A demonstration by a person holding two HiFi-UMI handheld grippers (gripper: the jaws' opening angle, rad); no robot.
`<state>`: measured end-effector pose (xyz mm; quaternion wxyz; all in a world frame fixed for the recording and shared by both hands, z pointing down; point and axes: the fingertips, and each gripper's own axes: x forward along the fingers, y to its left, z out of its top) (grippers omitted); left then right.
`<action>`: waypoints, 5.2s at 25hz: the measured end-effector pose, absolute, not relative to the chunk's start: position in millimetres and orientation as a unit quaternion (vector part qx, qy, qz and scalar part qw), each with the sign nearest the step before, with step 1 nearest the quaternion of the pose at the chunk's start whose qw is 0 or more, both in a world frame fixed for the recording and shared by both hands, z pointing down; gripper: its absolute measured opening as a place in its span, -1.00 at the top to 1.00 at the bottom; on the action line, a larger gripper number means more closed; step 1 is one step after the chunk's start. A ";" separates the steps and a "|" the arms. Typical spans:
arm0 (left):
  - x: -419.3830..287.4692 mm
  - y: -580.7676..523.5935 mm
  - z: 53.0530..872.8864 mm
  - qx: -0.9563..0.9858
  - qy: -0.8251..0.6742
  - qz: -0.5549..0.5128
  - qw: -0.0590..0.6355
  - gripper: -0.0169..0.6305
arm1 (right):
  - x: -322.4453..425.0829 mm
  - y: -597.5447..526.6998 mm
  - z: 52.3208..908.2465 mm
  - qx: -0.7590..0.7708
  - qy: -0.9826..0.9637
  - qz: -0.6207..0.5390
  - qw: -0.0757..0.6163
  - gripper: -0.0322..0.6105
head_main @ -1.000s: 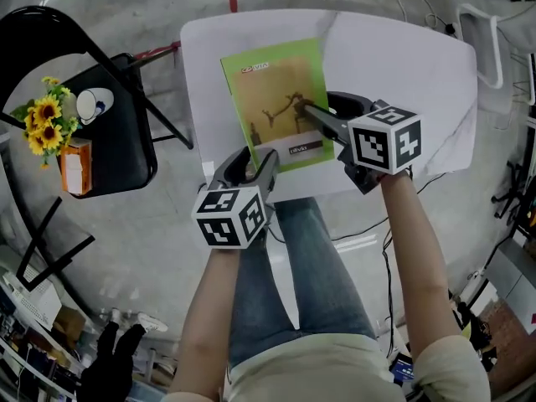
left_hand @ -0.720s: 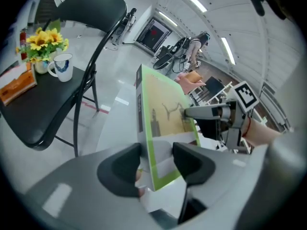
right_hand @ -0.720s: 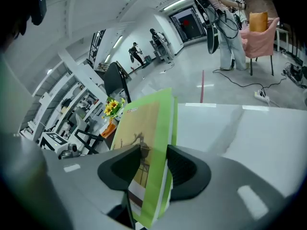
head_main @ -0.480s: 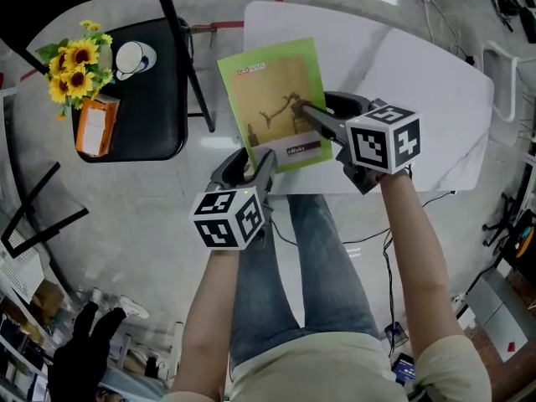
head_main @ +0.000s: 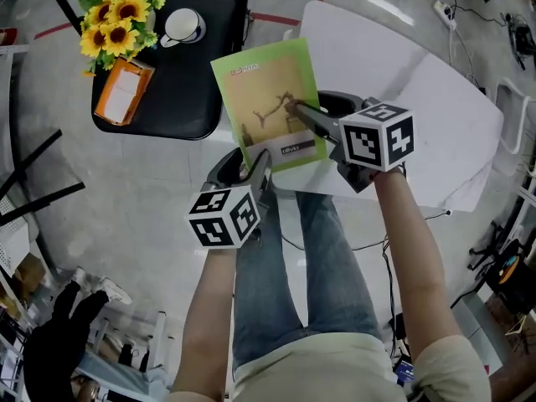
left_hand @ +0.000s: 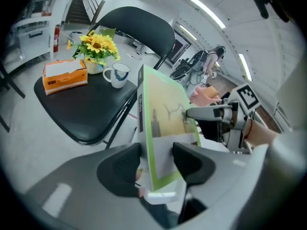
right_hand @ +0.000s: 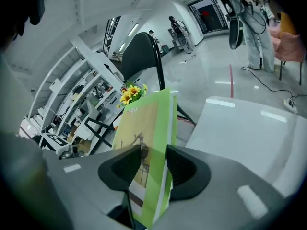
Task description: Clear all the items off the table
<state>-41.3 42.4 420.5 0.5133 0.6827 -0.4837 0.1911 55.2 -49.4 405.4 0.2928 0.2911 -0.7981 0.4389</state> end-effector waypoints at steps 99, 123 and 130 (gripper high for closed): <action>-129.0 43.5 334.5 0.664 -0.595 0.217 0.398 0.91 | -18.6 0.0 351.4 0.321 -0.814 0.360 0.323 0.90; 134.8 20.7 182.1 0.779 -0.475 0.233 0.335 0.91 | 243.0 33.1 192.3 0.468 -0.785 0.337 0.226 0.90; 214.4 31.1 151.7 0.810 -0.437 0.241 0.308 0.91 | 317.8 52.0 152.8 0.513 -0.768 0.333 0.189 0.90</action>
